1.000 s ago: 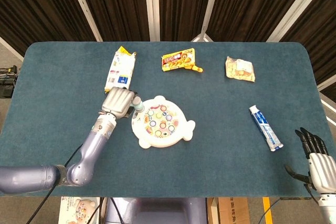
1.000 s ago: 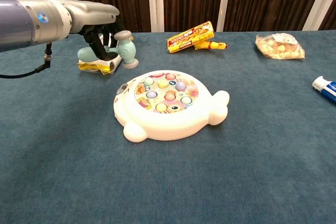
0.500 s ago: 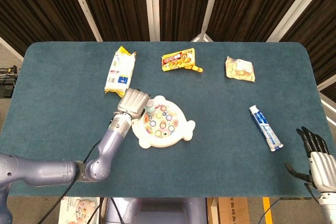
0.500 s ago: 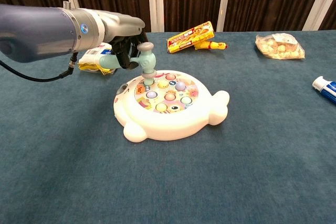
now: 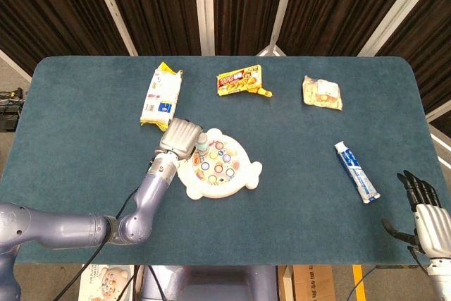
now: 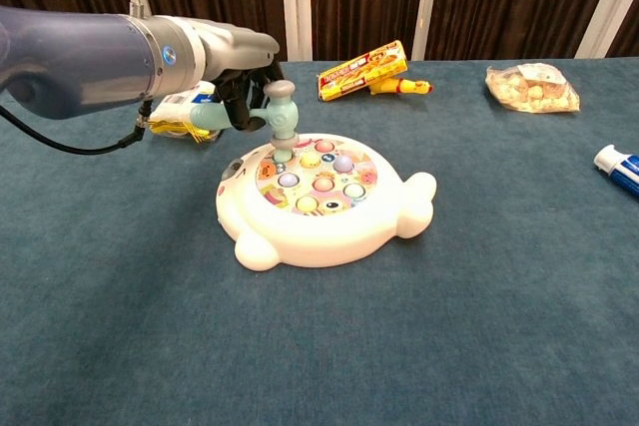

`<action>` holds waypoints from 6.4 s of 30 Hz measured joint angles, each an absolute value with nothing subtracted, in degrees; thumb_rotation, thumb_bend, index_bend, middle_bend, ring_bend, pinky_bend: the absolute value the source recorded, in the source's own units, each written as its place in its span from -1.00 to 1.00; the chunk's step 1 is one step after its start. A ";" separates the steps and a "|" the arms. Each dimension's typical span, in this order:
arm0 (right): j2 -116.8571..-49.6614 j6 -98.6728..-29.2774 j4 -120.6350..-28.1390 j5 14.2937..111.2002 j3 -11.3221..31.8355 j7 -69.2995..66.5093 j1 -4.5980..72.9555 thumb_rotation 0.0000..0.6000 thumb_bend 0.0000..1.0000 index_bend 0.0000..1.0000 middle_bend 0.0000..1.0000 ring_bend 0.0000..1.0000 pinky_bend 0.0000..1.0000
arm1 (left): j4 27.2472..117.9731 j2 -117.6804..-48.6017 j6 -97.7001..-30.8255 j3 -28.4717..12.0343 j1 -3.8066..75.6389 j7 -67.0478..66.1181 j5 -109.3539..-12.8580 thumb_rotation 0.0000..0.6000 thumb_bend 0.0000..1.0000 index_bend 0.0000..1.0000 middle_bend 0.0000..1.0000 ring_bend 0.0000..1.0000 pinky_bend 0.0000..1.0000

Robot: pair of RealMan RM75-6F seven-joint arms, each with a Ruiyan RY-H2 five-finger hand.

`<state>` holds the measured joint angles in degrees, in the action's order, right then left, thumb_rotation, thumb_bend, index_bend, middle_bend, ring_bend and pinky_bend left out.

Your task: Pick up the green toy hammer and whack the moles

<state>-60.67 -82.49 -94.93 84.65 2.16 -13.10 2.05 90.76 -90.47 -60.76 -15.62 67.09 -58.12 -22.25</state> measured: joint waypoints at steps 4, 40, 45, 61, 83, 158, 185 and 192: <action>-60.68 -82.30 -94.90 84.49 2.20 -13.15 2.10 1.00 -0.50 -1.00 -1.00 -1.00 -1.00 | 89.73 -90.89 -60.67 -14.78 67.37 -58.11 -22.14 1.00 0.54 0.23 0.02 -0.24 -0.02; -60.54 -82.02 -95.45 84.52 2.25 -13.49 2.18 1.00 -0.50 -1.00 -1.00 -1.00 -1.00 | 90.02 -92.33 -61.85 -15.42 70.60 -56.91 -22.02 1.00 0.54 0.23 0.02 -0.24 -0.02; -60.50 -81.84 -95.54 84.45 2.25 -13.62 2.24 1.00 -0.50 -1.00 -1.00 -1.00 -1.00 | 89.51 -92.79 -61.98 -15.47 71.40 -57.60 -21.11 1.00 0.54 0.23 0.02 -0.24 -0.03; -60.42 -81.63 -95.74 84.32 2.31 -14.02 2.32 1.00 -0.50 -1.00 -1.00 -1.00 -1.00 | 86.49 -95.57 -61.27 -13.04 72.58 -59.36 -19.89 1.00 0.54 0.23 0.02 -0.24 -0.02; -60.14 -82.09 -95.96 84.60 2.19 -13.84 2.07 1.00 -0.50 -1.00 -1.00 -1.00 -1.00 | 93.75 -90.18 -64.69 -14.82 70.43 -55.58 -22.56 1.00 0.54 0.22 0.02 -0.24 -0.03; -60.60 -82.64 -97.00 85.65 1.65 -11.27 1.91 1.00 -0.50 -1.00 -1.00 -1.00 -1.00 | 89.45 -84.57 -61.91 -0.60 43.38 -35.34 -47.78 1.00 -0.62 -0.08 -0.10 -0.31 -0.12; -60.55 -82.83 -97.33 85.96 1.52 -11.11 1.84 1.00 -0.50 -1.00 -1.00 -1.00 -1.00 | 90.66 -84.30 -62.26 -2.05 41.65 -33.15 -51.85 1.00 -0.64 -0.16 -0.15 -0.35 -0.15; -60.48 -82.93 -97.45 86.08 1.46 -11.14 1.80 1.00 -0.50 -1.00 -1.00 -1.00 -1.00 | 91.06 -84.63 -62.19 -2.43 41.32 -32.71 -53.06 1.00 -0.64 -0.16 -0.15 -0.35 -0.15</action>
<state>-60.48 -82.93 -97.45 86.08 1.46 -11.14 1.80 91.06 -84.63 -62.19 -2.43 41.32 -32.71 -53.06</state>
